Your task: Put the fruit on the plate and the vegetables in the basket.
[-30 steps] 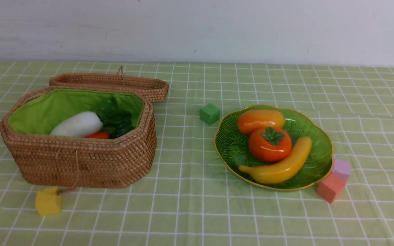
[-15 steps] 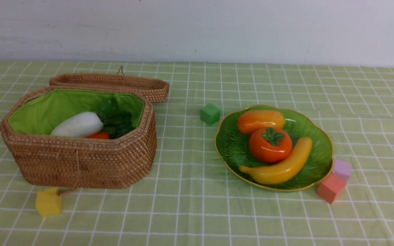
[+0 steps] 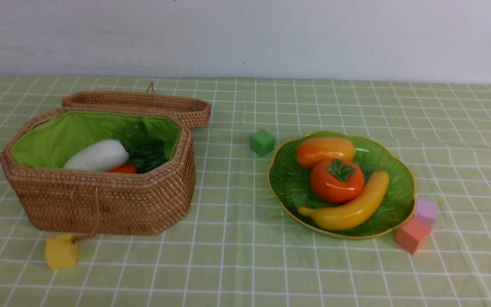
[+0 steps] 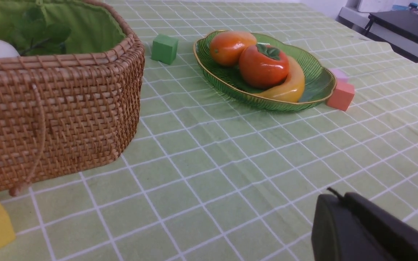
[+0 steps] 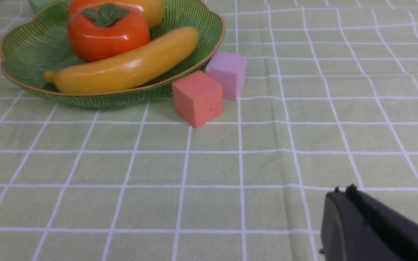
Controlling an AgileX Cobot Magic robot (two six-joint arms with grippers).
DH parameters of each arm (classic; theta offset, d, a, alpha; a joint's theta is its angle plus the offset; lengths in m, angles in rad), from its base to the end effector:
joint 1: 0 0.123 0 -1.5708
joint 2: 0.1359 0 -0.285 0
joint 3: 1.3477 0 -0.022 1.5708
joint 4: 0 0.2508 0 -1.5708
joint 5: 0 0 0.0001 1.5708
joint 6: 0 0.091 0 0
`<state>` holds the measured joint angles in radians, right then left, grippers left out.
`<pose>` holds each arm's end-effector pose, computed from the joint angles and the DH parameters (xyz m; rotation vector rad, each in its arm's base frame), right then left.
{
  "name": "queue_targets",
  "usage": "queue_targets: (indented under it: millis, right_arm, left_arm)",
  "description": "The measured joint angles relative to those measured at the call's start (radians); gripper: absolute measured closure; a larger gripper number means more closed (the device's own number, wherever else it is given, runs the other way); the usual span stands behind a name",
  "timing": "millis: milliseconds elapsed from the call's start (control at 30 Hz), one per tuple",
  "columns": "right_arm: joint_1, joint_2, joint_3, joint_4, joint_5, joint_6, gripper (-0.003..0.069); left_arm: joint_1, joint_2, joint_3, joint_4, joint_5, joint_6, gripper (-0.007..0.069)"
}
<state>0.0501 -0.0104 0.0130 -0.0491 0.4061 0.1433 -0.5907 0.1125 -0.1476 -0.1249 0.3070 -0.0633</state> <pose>0.0516 0.0008 0.1730 0.0587 1.8917 0.0828 0.0474 -0.0359 0.2289 0.3906 1.7482 -0.5933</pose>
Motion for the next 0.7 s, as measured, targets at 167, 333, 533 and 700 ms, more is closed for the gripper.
queue_targets:
  millis: [167,333,533,700]
  right_arm:
    - [0.0,0.0,0.0,-0.001,0.0,0.0,0.0658]
    - [0.0,0.0,0.0,-0.001,0.0,0.0,0.0655]
    - [0.0,0.0,0.0,-0.002,-0.001,0.0,0.0654]
    - [0.0,-0.001,0.0,-0.002,-0.002,0.0,0.0652]
  left_arm:
    - [0.202,-0.049,0.008,0.035,-0.07,-0.022,0.0637]
    - [0.384,-0.12,0.059,0.037,-0.137,-0.032,0.0637]
    - [0.5,-0.123,0.17,0.042,-0.04,-0.133,0.0637]
    - [0.496,-0.123,0.178,0.059,0.082,-0.209,0.0637]
